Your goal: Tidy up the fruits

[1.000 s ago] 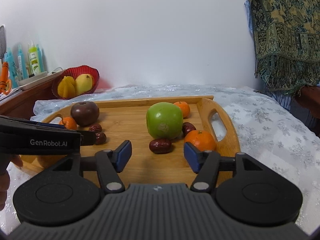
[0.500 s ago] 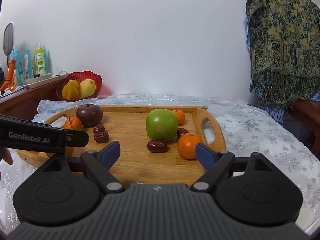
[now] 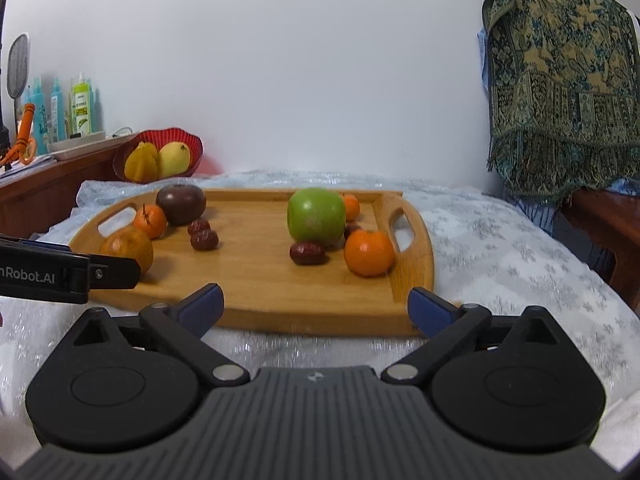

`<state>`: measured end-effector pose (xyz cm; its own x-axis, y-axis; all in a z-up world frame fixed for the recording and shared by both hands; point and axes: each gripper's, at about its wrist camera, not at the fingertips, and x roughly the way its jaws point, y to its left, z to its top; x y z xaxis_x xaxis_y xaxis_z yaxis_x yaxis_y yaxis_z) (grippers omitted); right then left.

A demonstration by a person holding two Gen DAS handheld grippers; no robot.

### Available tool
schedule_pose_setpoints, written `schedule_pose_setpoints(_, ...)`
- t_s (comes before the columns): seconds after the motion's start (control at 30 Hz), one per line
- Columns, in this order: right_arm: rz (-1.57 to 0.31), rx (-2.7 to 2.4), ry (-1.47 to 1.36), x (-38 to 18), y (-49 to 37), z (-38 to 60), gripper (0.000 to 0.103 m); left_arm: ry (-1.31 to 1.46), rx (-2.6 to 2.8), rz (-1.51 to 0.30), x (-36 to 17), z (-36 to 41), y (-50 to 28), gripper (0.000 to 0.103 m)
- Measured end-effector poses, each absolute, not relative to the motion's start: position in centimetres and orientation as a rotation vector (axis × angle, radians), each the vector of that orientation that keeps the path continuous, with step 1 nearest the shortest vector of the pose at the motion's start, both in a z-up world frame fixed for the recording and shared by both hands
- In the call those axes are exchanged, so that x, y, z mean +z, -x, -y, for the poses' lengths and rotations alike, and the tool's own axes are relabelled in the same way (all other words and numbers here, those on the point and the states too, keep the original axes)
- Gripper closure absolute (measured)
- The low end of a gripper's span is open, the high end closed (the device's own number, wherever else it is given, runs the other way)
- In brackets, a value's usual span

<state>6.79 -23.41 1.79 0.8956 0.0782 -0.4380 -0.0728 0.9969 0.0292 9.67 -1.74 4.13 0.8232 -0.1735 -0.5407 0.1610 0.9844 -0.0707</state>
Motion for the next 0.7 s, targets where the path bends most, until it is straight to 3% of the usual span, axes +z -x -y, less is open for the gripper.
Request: schedule_pose_setpoints(0.7,-0.601,0.043,-0.002,-0.7,-5.4,22.6,0.0,0.014,-0.112,-0.697,0.8,0.6,-7.4,0.014)
